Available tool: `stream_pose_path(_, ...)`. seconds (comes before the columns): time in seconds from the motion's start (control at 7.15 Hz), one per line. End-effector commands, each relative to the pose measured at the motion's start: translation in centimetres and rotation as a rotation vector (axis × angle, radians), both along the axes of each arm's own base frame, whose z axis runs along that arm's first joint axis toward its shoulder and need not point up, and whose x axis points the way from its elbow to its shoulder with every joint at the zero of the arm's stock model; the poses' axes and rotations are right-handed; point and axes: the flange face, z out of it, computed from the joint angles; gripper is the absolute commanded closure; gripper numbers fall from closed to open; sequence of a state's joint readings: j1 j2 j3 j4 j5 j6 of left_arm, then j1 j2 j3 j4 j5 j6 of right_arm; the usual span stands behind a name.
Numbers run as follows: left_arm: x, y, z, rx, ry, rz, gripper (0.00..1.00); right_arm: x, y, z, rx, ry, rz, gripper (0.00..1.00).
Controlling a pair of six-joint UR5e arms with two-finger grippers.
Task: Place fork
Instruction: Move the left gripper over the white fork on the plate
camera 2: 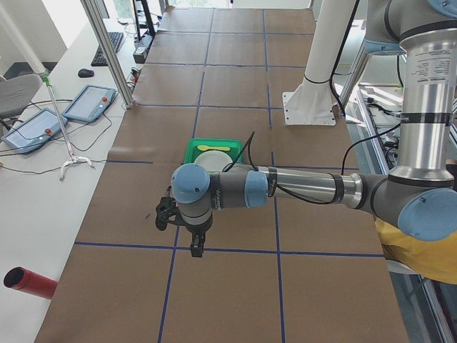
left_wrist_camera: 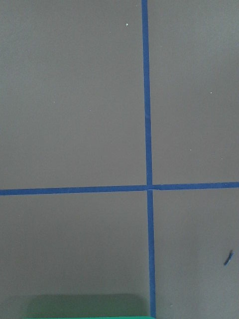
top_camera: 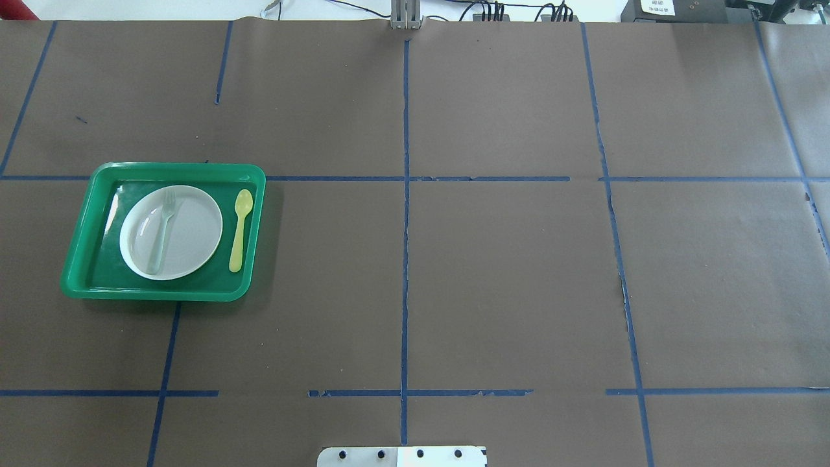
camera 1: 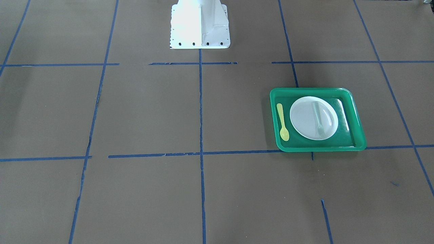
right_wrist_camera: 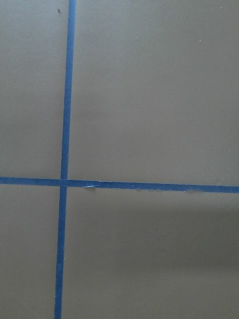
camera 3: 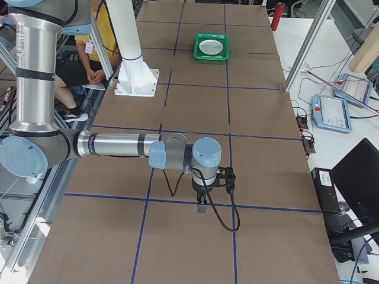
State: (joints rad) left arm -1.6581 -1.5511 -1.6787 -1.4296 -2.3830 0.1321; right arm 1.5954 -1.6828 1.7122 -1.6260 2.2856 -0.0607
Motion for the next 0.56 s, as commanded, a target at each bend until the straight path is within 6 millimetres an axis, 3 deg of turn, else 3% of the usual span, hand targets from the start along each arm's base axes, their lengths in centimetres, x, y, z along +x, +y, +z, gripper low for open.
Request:
stream_pose_path(0.0,0.2,-0.8,-0.1,0.002,0.000,0.000,0.00,0.0,0.0,0.0,0.000,0.000,-0.001,0.00)
stream_pose_path(0.14,0.6,-1.8,0.4,-0.011,-0.002,0.007,0.00,0.0,0.0,0.0,-0.001,0.000,0.001,0.00)
stream_pose_path(0.42,0.7,-1.8,0.6,0.093,-0.010,0.013,0.00,0.0,0.0,0.0,-0.001,-0.002,0.001,0.00)
